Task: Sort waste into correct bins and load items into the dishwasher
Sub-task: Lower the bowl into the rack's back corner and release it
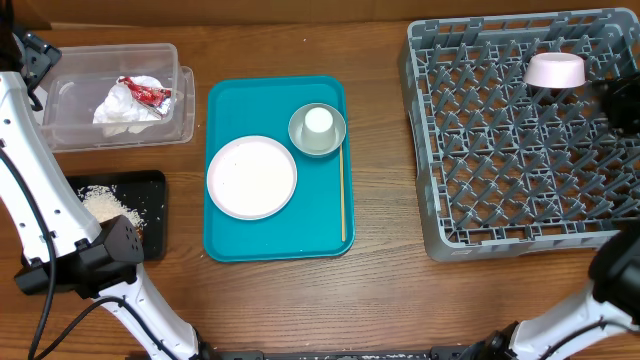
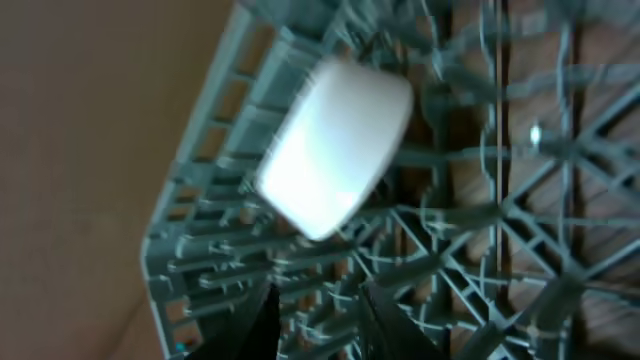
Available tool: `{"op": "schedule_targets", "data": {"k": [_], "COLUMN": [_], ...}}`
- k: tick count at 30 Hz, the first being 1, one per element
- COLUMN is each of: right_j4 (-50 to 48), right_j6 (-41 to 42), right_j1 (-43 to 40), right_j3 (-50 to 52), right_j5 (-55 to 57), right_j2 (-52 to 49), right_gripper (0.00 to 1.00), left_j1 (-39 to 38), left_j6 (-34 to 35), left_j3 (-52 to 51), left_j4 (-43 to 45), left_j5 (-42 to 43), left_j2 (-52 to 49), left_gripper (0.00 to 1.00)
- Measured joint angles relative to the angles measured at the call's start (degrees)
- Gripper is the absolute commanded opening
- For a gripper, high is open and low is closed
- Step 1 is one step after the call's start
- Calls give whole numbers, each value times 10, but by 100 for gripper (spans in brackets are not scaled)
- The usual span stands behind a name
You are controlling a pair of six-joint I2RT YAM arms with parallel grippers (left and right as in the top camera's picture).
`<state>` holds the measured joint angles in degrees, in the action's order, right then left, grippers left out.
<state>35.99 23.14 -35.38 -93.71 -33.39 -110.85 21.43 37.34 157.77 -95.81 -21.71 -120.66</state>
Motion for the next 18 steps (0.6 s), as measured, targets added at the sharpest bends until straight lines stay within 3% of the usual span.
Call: {"op": "schedule_targets", "data": {"k": [3,7,18], "right_j4": [-28,-83,-240], "right_j6": [-14,-32,-93], "right_j1": [10,56,214], "right_j3": [0,-2,-2], "right_j5": [20,83,365], "right_j2": [52,82,-33], "right_gripper": [27,4,4], "left_j1": [0,0,0], "left_j6": [0,0,0], "left_j3": [0,0,0], "left_j4": [0,0,0], "left_j5": [0,0,0], "left_j2": [0,0,0], "left_gripper": [100,100,100]}}
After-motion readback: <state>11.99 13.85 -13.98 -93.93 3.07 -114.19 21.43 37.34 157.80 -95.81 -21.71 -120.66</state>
